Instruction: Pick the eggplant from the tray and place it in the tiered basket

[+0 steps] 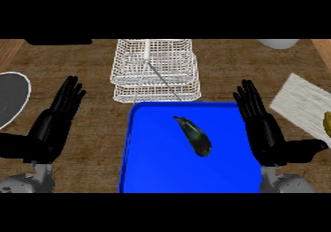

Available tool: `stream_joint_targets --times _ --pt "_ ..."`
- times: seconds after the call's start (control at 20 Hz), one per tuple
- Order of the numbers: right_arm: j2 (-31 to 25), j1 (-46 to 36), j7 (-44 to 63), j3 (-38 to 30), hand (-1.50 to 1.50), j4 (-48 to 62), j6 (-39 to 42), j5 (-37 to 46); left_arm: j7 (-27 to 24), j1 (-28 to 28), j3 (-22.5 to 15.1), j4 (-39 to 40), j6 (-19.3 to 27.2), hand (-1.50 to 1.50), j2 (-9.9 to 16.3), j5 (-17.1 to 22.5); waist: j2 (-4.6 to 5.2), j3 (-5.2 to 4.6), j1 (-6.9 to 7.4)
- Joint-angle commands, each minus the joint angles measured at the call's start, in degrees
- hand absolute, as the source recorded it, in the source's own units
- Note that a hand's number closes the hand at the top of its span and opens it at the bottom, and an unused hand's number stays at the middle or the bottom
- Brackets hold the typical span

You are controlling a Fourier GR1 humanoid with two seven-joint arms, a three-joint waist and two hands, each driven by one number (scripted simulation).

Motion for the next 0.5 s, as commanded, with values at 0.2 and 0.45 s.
stream_joint_targets --times 0.2,0.45 --pt "-10.6 -19.3 10.0 -3.2 1.5 6.4 0.4 8.8 0.4 6.6 -1.8 10.1 5.1 0.0 -0.2 -7.7 0.19 -1.93 1.75" --pt "-7.2 -14.1 18.5 -10.1 -1.5 17.3 -20.9 15.8 0.5 9.3 -2.6 10.9 6.9 0.0 -1.9 -8.4 -0.02 -1.78 0.38"
